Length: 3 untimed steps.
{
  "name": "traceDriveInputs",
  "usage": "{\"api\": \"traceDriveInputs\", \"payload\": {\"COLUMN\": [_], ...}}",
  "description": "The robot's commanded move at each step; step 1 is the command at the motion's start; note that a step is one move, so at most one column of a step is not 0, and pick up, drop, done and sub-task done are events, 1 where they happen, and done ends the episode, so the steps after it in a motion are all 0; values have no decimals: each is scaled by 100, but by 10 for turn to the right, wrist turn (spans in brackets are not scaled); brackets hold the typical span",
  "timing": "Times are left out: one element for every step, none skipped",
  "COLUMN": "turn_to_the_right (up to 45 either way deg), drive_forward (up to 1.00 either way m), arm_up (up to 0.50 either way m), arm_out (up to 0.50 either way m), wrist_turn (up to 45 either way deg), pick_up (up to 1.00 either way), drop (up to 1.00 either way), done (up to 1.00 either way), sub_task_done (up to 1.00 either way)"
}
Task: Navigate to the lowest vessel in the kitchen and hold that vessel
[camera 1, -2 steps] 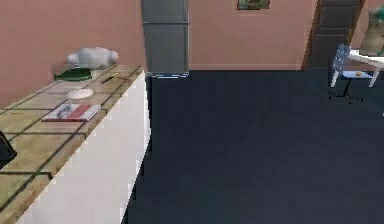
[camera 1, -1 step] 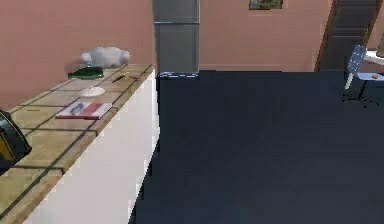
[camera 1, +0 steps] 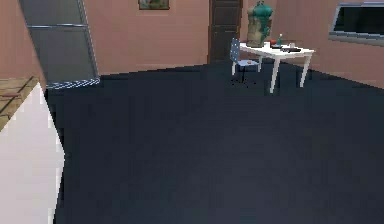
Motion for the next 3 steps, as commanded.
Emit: {"api": "traceDriveInputs", "payload": {"turn_to_the_right": [0,-210,0], "drive_forward": [15,0,45], "arm_up": [0,0,0], "arm_out": [0,0,0], "wrist_turn": [0,0,0], "pick_up": [0,0,0], "drop": [0,0,0], "done": [0,0,0], "sub_task_done": [0,0,0]}}
